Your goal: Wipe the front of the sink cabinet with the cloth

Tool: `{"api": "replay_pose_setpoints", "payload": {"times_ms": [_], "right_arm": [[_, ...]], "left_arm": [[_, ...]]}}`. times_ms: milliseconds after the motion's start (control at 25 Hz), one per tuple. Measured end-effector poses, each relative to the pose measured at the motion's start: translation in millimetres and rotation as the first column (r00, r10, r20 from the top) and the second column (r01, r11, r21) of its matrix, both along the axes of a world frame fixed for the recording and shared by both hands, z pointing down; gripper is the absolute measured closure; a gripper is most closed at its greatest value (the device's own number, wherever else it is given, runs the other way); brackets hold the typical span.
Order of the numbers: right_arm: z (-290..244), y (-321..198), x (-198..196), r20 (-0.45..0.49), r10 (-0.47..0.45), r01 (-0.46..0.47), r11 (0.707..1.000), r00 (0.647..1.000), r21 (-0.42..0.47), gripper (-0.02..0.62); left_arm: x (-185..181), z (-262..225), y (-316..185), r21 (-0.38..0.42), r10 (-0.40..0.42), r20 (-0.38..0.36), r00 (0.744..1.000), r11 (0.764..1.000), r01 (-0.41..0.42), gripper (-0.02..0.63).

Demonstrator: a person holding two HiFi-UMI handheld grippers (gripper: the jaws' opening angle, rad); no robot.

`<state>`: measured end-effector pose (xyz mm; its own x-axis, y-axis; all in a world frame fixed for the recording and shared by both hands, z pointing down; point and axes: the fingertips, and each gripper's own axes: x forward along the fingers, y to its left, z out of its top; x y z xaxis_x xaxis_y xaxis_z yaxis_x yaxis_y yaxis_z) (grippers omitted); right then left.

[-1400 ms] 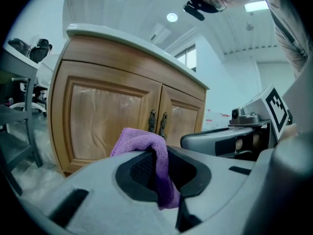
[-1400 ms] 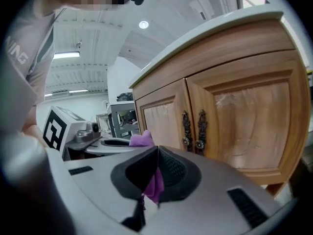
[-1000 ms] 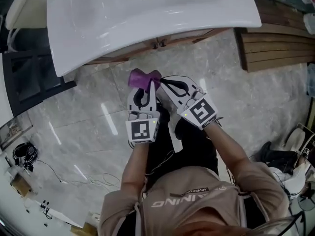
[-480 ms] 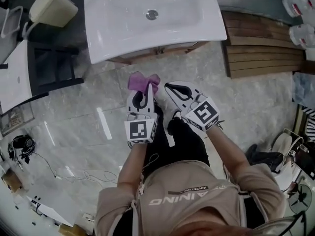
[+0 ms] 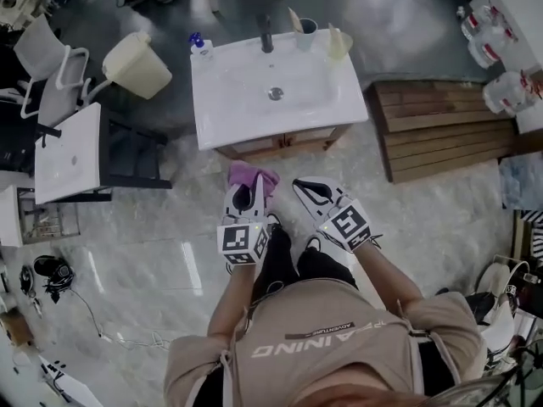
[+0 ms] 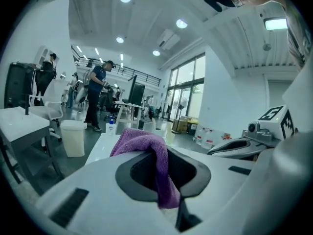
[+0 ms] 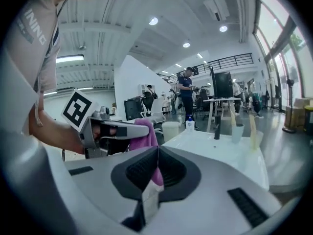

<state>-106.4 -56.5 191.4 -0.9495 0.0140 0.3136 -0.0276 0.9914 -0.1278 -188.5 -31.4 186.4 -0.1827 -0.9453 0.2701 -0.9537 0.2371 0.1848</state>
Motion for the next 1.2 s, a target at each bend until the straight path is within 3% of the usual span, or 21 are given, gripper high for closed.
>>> {"api": "replay_pose_setpoints", "payload": {"times_ms": [160,720,1000,1200], "right_arm": [[-33,6,-9,0.037,0.000,0.000,1.000,0.999,0.006,0.583],[-104,-21,-62,0.141,0.096,-0.114,0.986,0.985,0.125,0.583],[-122,-38,-85,0.211,0.147,-0.173,0.978,0.966,0.114,0.583],[-124,-53,-77,0.198,0.155,-0.190,0.966,0.968,0.174,0.583]], "left_arm": [[-6,-28,3,0.006,0.020,0.003,1.000,1.000,-0.020,0.569],[-49,-102,-6,0.083,0.133,0.143,0.981,0.986,-0.146,0.569],[-71,-112,-15,0.119,0.198,0.078,0.977,0.971,-0.207,0.569],[-76,-125,-33,0.127,0.194,0.099,0.976,0.970,-0.206,0.569]]}}
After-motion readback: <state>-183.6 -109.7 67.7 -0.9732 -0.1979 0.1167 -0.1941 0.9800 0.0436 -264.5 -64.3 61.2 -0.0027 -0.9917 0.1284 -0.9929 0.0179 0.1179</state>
